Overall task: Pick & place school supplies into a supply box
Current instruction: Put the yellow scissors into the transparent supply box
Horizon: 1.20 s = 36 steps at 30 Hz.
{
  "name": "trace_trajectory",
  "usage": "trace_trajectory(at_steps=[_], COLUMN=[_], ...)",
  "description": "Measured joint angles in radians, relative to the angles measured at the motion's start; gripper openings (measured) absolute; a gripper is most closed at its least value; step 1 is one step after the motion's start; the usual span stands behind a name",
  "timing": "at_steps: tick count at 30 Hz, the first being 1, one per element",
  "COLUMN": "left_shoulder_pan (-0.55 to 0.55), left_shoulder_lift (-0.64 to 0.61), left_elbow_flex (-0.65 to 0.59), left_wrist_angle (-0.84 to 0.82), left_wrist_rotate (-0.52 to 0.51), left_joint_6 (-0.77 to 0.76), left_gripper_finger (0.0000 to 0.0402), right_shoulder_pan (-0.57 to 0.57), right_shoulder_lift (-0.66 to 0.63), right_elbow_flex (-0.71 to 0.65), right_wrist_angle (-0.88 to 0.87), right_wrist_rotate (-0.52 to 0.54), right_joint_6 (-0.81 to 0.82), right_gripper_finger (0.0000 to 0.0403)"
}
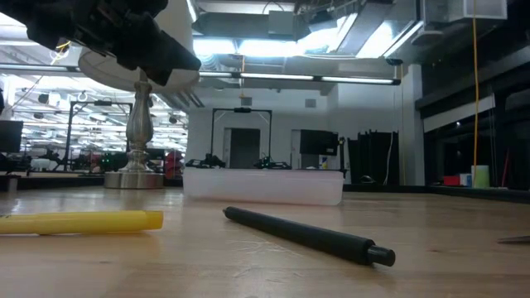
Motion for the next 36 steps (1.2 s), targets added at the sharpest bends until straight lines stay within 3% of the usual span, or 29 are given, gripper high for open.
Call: trace_trajectory(at_steps=[12,36], left_shoulder_pan=[0.0,0.0], left_shoulder_lift=[0.0,0.0], left_elbow_flex=[0.0,0.0], left_wrist_angle=[0.0,0.0], left_wrist_rotate=[0.0,0.0], left_joint_6=[0.0,0.0], left_gripper_finger=[0.0005,0.0006], right_shoulder_pan=[0.0,0.0], right_shoulder_lift=[0.004,0.15], right_elbow_flex=[-0.009,-0.008], right_wrist_angle=[0.039,0.106], right_wrist_rotate=[0.0,-0.006], right_joint_6=[-0.003,-0.024], right_gripper_finger=[0.0174,0.0175])
